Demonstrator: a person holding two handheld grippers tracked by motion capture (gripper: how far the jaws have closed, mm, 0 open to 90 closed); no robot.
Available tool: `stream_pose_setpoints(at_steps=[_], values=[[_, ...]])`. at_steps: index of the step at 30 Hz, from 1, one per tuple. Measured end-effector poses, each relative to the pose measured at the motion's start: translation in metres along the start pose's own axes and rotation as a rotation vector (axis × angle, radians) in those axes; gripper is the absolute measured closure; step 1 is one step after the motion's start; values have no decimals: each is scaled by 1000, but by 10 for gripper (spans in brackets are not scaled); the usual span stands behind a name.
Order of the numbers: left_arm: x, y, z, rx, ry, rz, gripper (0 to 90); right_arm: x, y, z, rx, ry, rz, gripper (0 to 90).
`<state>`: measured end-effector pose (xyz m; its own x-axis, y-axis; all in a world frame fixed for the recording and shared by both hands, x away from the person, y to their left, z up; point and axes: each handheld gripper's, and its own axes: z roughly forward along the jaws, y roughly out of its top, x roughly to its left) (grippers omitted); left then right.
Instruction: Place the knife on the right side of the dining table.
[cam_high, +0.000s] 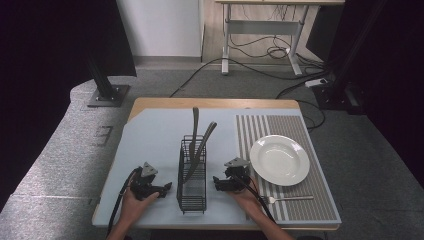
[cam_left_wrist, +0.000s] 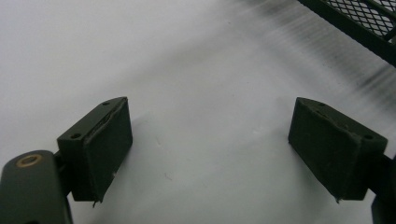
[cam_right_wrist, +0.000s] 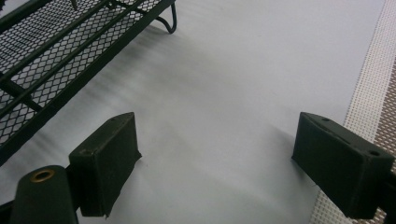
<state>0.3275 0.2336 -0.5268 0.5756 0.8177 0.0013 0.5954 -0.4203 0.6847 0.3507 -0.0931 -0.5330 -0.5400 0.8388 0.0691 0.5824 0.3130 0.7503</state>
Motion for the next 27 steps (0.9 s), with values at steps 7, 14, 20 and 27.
stream_pose_setpoints(at_steps=[7,14,20,27], values=[[0,0,0,0,0,0,129,-6,5,-9,-48,38,4,124],[0,0,0,0,-1,-1,129,-19,28,-37,-132,71,51,124],[0,0,0,-1,-1,-1,129,-16,64,-64,-253,102,26,138],[0,0,0,-1,-1,-2,130,-8,99,-71,-302,165,-1,164]])
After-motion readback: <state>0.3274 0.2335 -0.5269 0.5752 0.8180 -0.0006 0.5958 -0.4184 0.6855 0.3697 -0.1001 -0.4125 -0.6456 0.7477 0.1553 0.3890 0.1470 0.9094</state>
